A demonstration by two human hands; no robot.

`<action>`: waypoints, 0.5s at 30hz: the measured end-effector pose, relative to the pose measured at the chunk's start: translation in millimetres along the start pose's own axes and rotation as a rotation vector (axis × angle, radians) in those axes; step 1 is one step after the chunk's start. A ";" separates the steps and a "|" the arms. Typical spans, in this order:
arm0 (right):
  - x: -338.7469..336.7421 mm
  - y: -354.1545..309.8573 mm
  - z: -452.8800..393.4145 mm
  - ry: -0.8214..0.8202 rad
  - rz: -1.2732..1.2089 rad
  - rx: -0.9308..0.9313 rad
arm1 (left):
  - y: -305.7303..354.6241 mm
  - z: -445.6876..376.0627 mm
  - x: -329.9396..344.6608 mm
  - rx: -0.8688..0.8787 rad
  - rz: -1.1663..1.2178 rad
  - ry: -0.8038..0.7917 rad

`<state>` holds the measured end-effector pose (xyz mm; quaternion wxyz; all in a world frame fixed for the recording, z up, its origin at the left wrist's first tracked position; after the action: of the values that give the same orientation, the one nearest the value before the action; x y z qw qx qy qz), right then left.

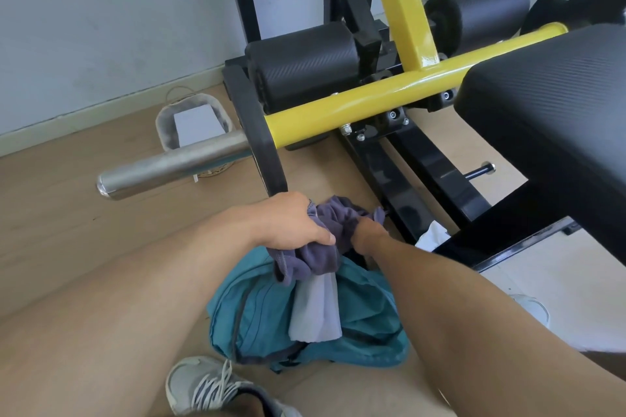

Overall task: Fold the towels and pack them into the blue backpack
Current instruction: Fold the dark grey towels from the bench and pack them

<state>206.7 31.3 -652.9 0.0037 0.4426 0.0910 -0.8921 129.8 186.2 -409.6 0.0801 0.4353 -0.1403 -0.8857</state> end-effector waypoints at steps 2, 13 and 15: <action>0.2 -0.8 3.7 -0.011 0.013 -0.016 | -1.1 -1.5 -1.3 -0.002 0.005 0.003; -8.8 0.2 23.3 0.269 -0.332 0.113 | -5.5 -0.4 -12.3 -0.026 0.032 0.040; -26.4 -0.2 36.7 0.393 -0.375 0.063 | -5.6 1.4 -14.5 -0.028 0.048 0.062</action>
<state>193.8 23.4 -610.3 -0.1933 0.5823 0.1425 -0.7767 137.5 195.5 -399.7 0.1118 0.4580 -0.1359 -0.8713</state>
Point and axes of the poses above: each hand's wrist, its own z-axis away from the middle knuckle, its own x-axis out of the palm, y = z × x, the point moved 5 cm from there along -z, towards the middle knuckle, and after that the axes turned 10 degrees about -z, right-handed, at the moved point
